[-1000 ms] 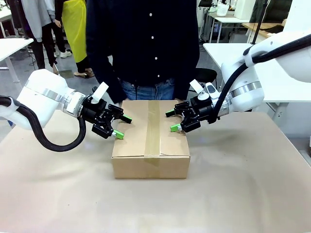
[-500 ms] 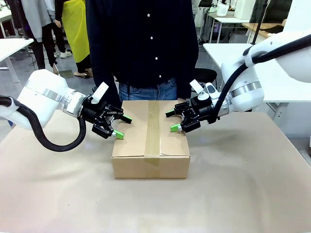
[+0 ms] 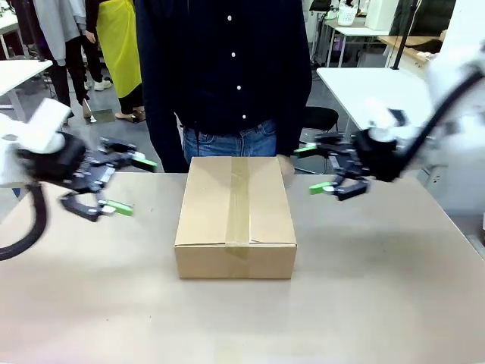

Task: Pack the gift set into the box.
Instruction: Press and hold the closed box until the human finishes sealing it.

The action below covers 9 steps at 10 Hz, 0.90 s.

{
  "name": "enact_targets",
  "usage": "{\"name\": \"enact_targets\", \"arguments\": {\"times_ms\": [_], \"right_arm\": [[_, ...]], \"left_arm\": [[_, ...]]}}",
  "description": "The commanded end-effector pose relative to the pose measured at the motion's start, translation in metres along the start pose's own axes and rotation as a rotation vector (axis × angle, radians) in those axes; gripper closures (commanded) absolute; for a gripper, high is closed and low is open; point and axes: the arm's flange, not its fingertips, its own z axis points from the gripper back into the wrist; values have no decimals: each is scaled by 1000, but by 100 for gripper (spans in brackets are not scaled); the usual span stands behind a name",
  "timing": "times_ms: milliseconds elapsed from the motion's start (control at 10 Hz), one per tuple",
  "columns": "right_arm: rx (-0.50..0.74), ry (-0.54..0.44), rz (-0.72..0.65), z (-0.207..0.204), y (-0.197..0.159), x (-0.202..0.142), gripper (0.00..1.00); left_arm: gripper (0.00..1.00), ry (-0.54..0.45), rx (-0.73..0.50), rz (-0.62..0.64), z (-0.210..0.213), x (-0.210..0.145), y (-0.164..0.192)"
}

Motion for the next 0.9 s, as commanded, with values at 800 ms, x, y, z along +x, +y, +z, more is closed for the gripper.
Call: {"name": "enact_targets", "arguments": {"times_ms": [800], "right_arm": [[-276, -70, 5, 72, 60, -6, 0]], "left_arm": [[0, -12, 112, 16, 33, 7, -24]]}}
